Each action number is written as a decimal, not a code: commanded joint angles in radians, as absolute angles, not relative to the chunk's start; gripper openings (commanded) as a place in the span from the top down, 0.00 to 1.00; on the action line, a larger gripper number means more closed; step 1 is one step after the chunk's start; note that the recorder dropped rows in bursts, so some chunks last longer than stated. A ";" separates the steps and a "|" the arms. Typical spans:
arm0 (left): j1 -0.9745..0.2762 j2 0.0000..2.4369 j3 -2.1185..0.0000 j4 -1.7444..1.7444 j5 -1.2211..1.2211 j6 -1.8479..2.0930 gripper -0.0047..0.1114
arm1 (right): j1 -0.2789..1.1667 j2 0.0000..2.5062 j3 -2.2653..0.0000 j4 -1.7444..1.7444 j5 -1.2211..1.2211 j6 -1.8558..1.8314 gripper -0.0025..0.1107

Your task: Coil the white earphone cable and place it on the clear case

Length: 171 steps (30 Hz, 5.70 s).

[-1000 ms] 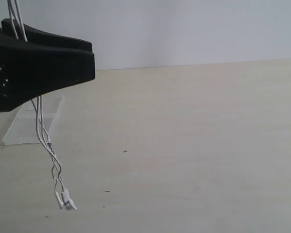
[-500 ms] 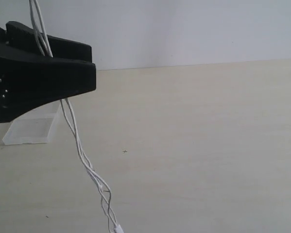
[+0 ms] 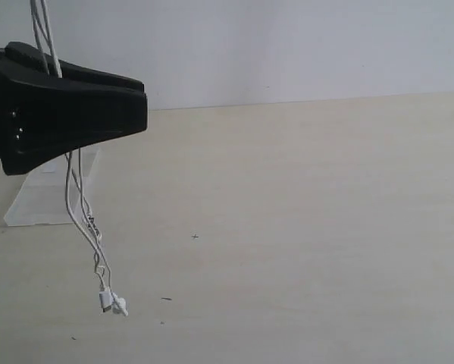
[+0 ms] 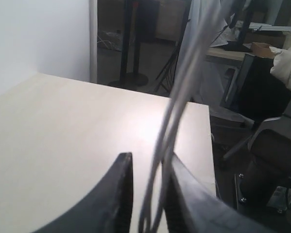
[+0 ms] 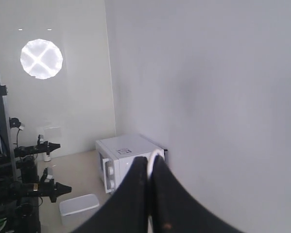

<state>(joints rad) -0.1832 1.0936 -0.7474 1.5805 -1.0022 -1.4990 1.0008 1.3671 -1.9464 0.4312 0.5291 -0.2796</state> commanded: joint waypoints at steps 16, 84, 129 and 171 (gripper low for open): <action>-0.188 1.089 -0.744 1.602 -0.930 -1.521 0.96 | 1.000 1.317 -1.953 0.252 0.569 -0.199 0.98; 0.050 0.887 -0.744 1.744 -0.845 -1.653 0.96 | 1.000 1.202 -1.894 -0.193 1.006 0.188 0.98; 0.050 0.831 -0.744 1.744 -0.719 -1.688 0.96 | 1.000 1.201 -1.105 0.055 0.752 0.077 0.43; 0.050 0.833 -0.744 1.706 -0.611 -1.998 0.96 | 1.000 1.474 -1.105 0.366 0.180 -0.244 0.29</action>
<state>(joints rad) 0.0477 0.8371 -0.7474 1.7137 -0.6313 -1.9566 1.0008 1.4430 -1.1098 0.3612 0.2369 -0.2335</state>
